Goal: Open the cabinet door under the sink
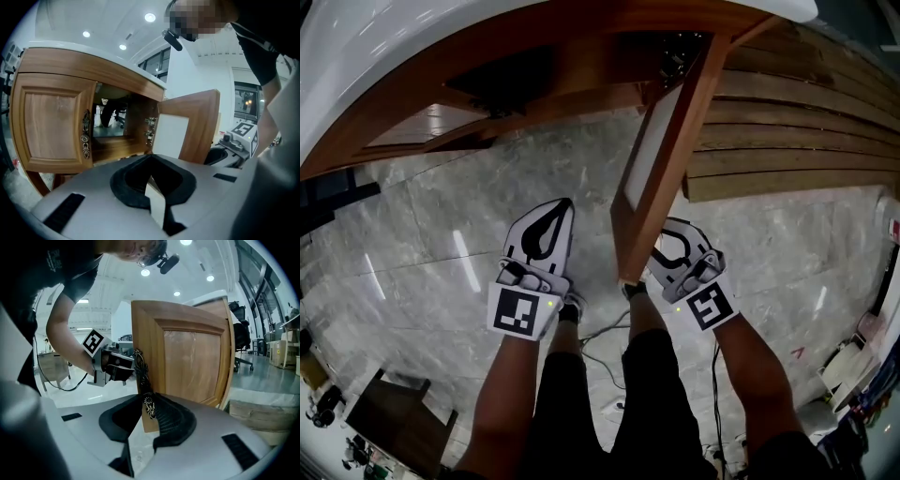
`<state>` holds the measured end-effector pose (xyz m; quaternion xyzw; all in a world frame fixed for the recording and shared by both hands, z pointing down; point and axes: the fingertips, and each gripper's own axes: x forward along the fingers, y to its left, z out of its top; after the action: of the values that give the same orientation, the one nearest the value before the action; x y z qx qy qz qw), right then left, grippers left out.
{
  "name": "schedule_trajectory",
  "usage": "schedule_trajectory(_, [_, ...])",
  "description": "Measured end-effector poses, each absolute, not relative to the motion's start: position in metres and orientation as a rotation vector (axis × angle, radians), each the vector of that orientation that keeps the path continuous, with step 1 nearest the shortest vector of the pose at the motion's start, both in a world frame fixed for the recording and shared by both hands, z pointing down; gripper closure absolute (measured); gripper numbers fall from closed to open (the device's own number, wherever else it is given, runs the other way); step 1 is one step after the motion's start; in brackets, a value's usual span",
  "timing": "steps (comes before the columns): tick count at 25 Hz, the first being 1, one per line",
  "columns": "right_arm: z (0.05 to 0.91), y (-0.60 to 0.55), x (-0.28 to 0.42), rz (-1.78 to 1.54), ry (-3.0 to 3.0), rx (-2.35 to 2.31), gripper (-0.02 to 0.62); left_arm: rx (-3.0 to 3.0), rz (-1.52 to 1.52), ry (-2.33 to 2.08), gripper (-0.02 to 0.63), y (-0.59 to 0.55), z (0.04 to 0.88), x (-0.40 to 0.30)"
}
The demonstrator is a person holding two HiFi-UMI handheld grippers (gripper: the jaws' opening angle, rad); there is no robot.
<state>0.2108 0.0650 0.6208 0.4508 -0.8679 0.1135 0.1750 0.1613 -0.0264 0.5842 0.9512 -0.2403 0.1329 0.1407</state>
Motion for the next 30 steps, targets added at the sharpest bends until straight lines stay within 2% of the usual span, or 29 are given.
schedule_trajectory(9, [0.627, 0.109, 0.272, 0.349, -2.332, 1.422, 0.525, 2.769, 0.392, -0.572, 0.584, -0.009, 0.582, 0.209])
schedule_trajectory(15, [0.616, 0.116, 0.330, 0.349, -2.213, 1.784, 0.534, 2.780, 0.393, -0.508, 0.584, 0.001, 0.584, 0.234])
schedule_trajectory(21, [0.616, 0.120, 0.330, 0.314, -2.144, 1.876, 0.535, 2.783, 0.374, -0.472, 0.584, 0.014, 0.580, 0.245])
schedule_trajectory(30, [0.607, 0.139, 0.322, 0.309, -1.911, 2.133, 0.552, 2.766, 0.372, -0.464, 0.584, 0.021, 0.573, 0.220])
